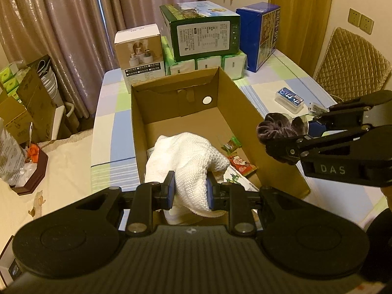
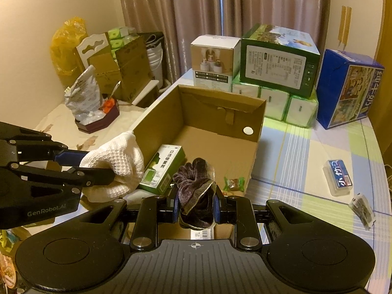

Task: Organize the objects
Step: 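Lower the white cloth and brown scrunchie into the cardboard box, then open both grippers to release the cloth and scrunchie in the box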

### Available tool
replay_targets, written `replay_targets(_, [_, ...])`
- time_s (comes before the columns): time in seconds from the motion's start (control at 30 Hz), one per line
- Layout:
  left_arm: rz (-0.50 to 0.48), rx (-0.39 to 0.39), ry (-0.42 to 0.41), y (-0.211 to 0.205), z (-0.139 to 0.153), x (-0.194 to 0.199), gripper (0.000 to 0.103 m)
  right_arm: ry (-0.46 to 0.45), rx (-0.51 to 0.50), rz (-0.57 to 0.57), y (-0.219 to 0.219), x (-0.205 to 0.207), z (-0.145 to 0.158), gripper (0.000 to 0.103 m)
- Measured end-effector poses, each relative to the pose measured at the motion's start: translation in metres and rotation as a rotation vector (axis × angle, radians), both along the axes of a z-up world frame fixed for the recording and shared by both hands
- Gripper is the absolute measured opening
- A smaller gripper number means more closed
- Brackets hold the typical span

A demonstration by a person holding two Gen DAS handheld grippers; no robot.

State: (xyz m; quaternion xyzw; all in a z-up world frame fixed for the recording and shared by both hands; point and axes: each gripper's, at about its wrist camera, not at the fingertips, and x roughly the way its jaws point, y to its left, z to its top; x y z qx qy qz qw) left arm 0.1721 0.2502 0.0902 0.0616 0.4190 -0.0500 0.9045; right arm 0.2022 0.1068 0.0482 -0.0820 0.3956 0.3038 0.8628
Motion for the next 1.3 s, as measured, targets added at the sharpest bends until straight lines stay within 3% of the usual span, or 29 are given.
replay_targets(0.83, [-0.005, -0.016, 0.042, 0.013, -0.024, 0.076, 0.022, 0.067, 0.0, -0.026, 0.014, 0.07, -0.021, 0.022])
replay_targets(0.9, [-0.001, -0.031, 0.035, 0.015, -0.028, 0.082, 0.026, 0.072, 0.002, -0.027, 0.014, 0.073, -0.023, 0.022])
replay_targets(0.97, [0.01, -0.038, 0.024, 0.016, -0.03, 0.086, 0.037, 0.078, 0.003, -0.029, 0.014, 0.074, -0.025, 0.023])
replay_targets(1.3, [0.033, -0.016, -0.002, 0.023, -0.024, 0.075, 0.038, 0.095, 0.01, -0.035, 0.009, 0.074, -0.032, 0.023])
